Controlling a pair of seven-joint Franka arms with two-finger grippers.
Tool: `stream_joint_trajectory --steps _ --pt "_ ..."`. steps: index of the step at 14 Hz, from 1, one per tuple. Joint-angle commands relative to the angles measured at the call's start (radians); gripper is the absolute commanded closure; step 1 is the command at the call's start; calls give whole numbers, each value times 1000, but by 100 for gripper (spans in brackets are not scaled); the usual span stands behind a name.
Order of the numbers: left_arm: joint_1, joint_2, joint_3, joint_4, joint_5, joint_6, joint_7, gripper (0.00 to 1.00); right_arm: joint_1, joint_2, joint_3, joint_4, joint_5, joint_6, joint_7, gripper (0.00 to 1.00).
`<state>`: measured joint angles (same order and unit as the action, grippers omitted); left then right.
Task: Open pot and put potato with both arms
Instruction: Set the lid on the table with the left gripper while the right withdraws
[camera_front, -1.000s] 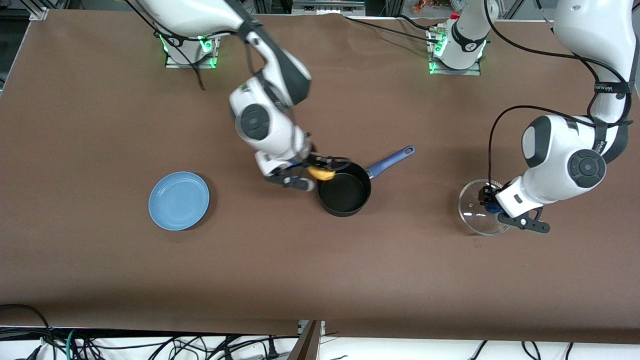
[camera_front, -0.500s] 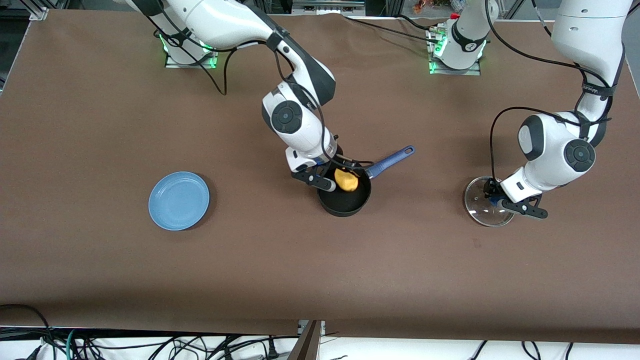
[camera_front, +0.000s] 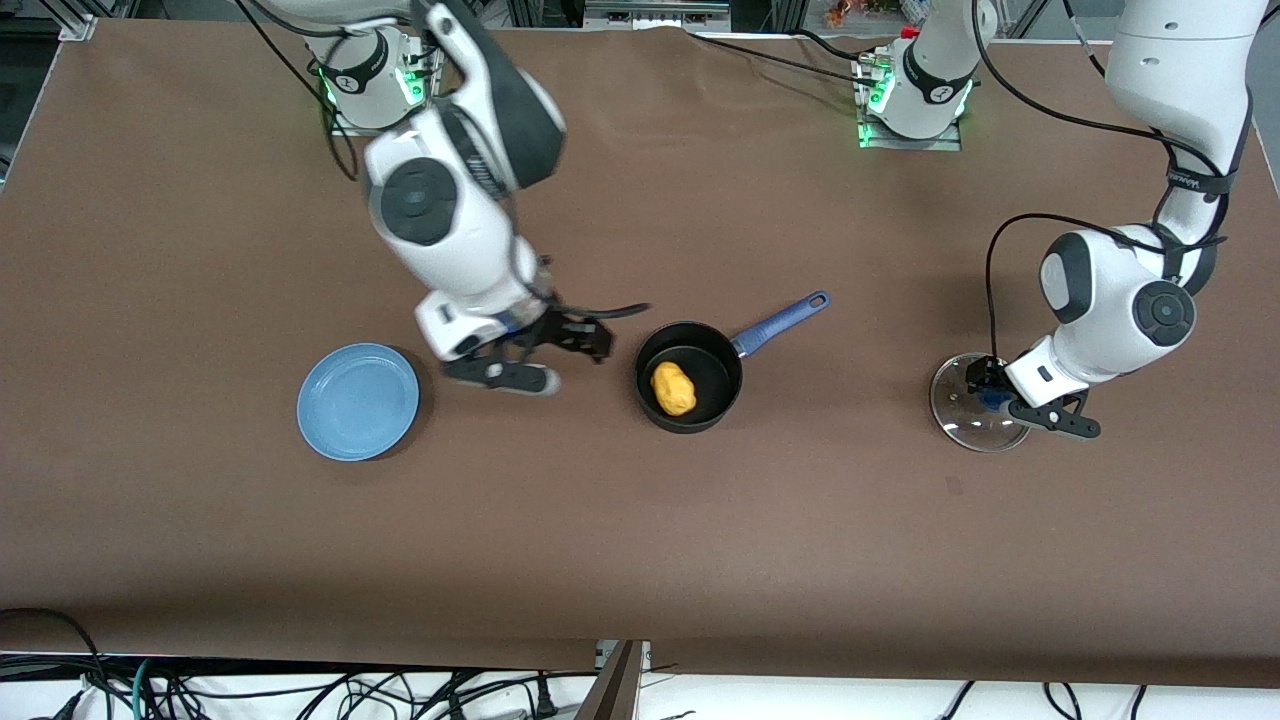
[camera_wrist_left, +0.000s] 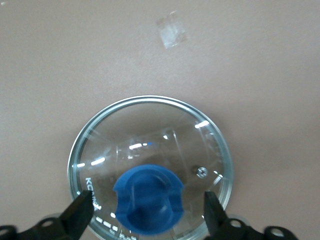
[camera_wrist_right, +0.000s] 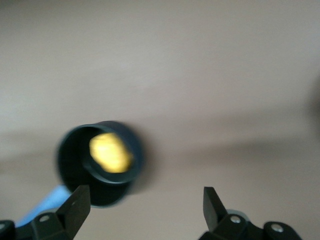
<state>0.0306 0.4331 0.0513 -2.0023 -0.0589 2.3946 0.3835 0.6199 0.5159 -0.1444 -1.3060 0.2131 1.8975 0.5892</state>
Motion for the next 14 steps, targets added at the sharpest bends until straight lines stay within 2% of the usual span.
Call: stream_joint_trajectory --steps 1,4,7,8,9,10,11,12,14 --pt "-14 -72 -5 114 -27 -231 -3 0 -2 -100 -113 -33 3 -189 -150 0" --pt "-15 -122 -34 227 -25 -444 -105 0 -2 -235 -259 -68 2 -385 -297 0" --pt "-17 -178 -56 356 -12 -670 -210 0 0 -387 -328 -208 -47 -396 -397 0" --pt "-17 -181 -56 416 -12 -752 -230 0 -15 -431 -324 -246 -94 -391 -420 0" --pt "-17 -182 -56 468 -12 -820 -239 0 -82 -465 -281 -278 -118 -391 -439 0" --pt "-17 -185 -56 502 -12 -862 -239 0 -197 -500 -167 -304 -135 -391 -460 0" --pt "-15 -201 -56 526 -12 -899 -239 0 -266 -526 -87 -327 -171 -388 -463 0" --pt "-17 -221 -54 542 -10 -934 -241 0 -269 -545 -75 -341 -211 -385 -463 0" --pt "-18 -253 -56 550 -9 -980 -282 0 -278 -560 -70 -374 -218 -353 -471 0"
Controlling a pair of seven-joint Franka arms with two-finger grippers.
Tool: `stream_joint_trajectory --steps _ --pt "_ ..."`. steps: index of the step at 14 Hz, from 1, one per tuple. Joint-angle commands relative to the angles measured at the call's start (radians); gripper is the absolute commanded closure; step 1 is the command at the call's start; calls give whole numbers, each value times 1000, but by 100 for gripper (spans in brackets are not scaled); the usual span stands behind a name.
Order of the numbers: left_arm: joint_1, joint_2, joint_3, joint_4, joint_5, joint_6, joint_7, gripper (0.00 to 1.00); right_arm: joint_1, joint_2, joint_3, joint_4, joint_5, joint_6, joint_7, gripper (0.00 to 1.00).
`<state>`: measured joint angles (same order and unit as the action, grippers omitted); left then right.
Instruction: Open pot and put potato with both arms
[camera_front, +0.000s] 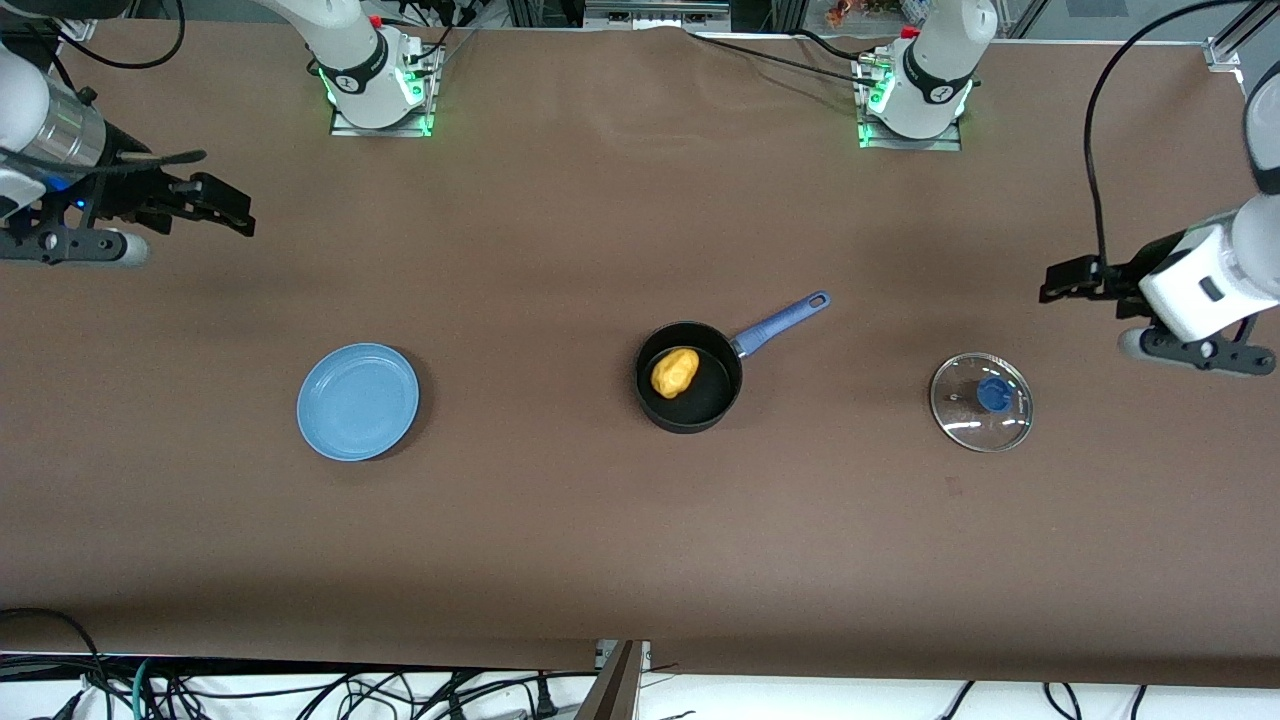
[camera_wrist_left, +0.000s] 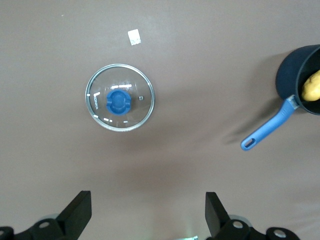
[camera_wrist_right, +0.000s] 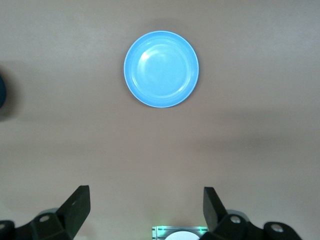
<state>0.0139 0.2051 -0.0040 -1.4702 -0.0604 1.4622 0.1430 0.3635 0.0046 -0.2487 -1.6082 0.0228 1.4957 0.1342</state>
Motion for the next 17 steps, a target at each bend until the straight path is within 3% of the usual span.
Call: stream_joint_trajectory --steps 1,7,9,11,17 --pt "-2 -33 -4 18 8 -52 -87 0 -21 -60 31 -94 -29 79 -28 0" --pt "-3 -9 -16 60 33 -63 -106 0 -18 -45 26 -64 -58 103 -51 0" --pt "-3 -6 -16 61 34 -63 -106 0 -21 -26 26 6 -63 14 -57 0" --pt "-3 -6 -16 61 33 -63 -106 0 -15 -20 31 4 -83 1 -47 0" --pt "-15 -6 -21 61 17 -62 -160 0 -12 5 34 7 -75 118 -34 0"
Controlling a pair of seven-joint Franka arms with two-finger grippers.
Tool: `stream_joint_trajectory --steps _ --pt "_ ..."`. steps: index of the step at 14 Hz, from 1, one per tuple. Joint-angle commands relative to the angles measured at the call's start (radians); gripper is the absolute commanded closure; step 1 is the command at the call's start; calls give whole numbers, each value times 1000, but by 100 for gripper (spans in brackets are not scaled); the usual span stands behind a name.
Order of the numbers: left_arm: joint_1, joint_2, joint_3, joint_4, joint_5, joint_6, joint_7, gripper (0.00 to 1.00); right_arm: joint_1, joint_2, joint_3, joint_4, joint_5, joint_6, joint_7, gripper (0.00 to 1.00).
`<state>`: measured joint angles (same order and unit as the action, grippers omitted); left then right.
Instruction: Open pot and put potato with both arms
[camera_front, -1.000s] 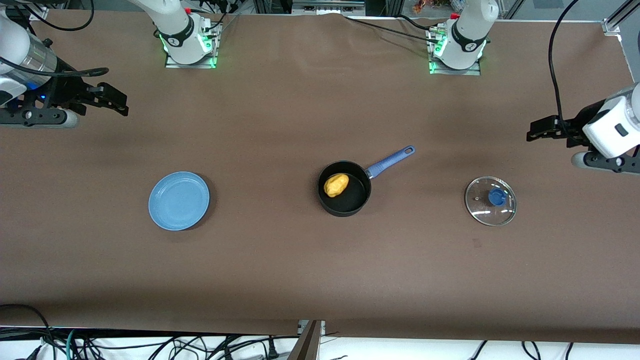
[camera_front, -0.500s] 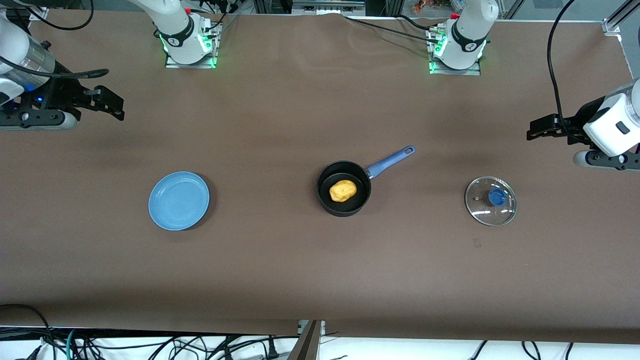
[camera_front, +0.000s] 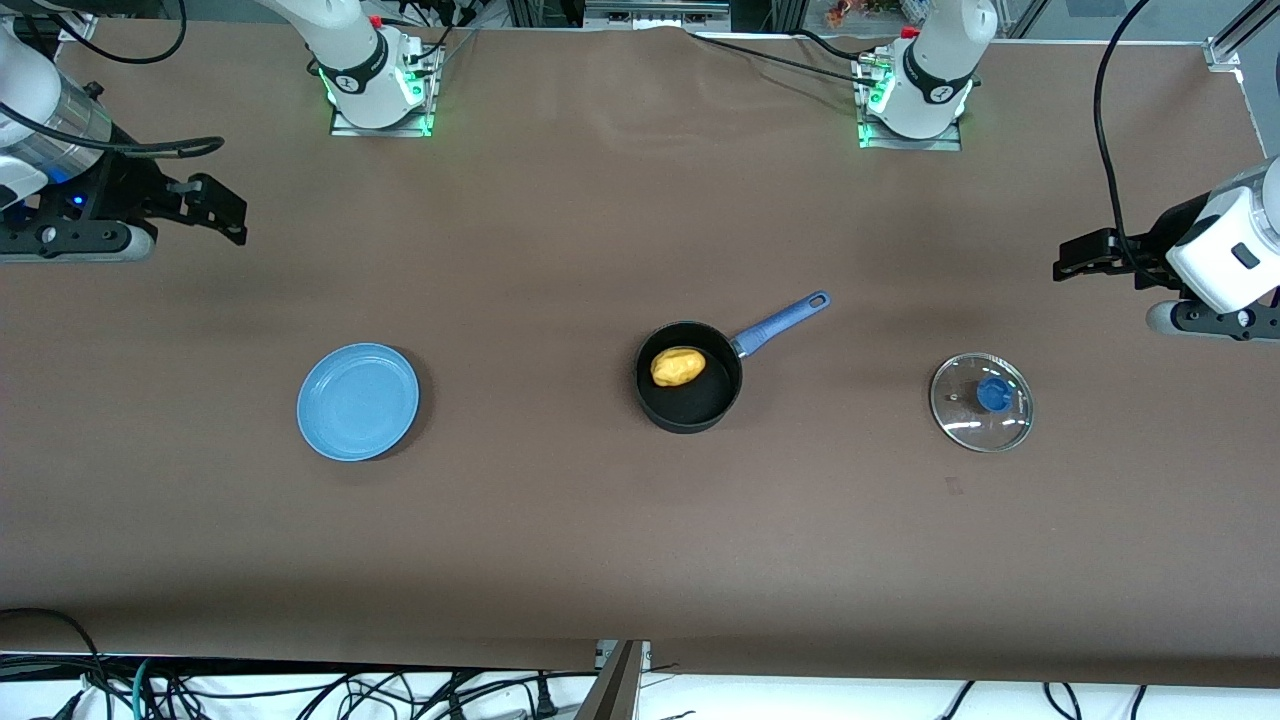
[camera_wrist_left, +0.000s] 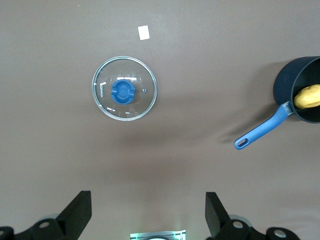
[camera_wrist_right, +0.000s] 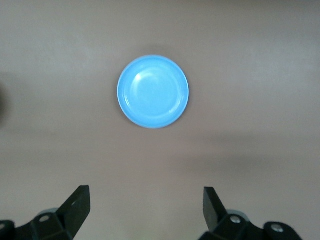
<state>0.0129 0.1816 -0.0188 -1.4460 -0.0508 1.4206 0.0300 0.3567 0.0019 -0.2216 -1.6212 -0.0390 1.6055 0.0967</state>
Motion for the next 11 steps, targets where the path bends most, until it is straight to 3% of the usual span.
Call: stream_joint_trajectory --steps 1,11 --pt "-14 18 -6 36 8 -20 -76 0 -8 7 7 18 -13 8 3 0" --pt "-18 18 -9 39 9 -20 -85 0 -7 15 4 17 -12 31 3 0"
